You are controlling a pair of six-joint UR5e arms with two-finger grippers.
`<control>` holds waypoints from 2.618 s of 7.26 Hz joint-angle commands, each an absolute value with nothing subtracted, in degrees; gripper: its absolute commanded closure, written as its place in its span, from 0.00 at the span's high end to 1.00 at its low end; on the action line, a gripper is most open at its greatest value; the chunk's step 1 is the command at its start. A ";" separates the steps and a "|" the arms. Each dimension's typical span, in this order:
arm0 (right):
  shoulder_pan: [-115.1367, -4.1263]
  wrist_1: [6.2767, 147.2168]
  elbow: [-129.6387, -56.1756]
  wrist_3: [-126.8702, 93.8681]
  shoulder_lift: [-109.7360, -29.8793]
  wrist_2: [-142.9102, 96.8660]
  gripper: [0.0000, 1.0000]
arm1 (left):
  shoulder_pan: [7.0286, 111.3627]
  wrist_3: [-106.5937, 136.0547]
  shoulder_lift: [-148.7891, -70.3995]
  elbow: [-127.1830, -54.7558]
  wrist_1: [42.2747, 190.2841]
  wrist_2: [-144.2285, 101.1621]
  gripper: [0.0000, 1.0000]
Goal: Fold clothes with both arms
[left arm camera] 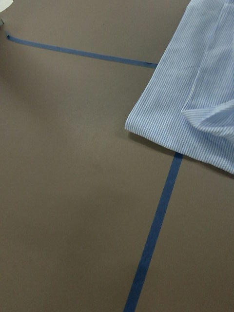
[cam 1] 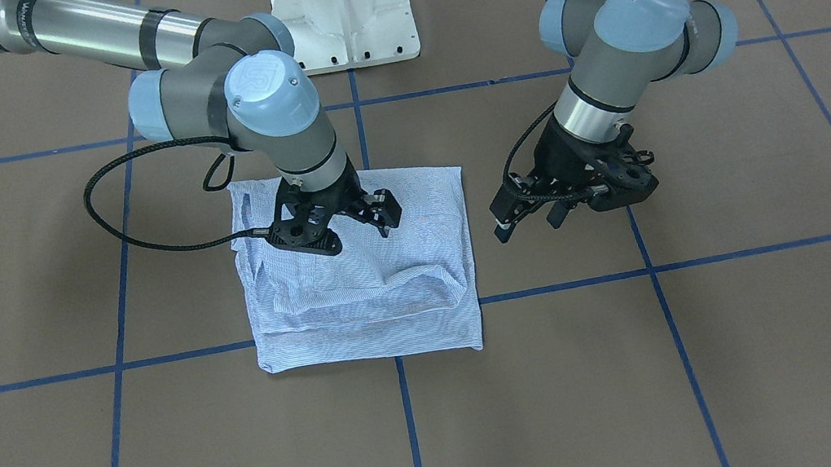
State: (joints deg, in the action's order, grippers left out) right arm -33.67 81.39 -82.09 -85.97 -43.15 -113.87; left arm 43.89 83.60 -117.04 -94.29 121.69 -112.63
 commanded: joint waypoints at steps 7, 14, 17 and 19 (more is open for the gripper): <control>-32.95 75.25 -61.01 -65.93 -33.14 -99.33 1.00 | 44.47 82.35 -115.49 -95.54 120.59 -112.59 1.00; -44.88 82.39 -71.66 -61.27 -37.15 -107.90 1.00 | 49.02 73.43 -113.48 -95.97 120.76 -114.16 1.00; -54.37 94.20 -89.41 -45.93 -50.22 -114.93 1.00 | 61.21 50.46 -105.24 -98.53 120.76 -121.95 1.00; -63.94 97.10 -98.05 -31.63 -62.08 -121.62 1.00 | 71.49 33.04 -100.12 -97.57 119.72 -125.84 1.00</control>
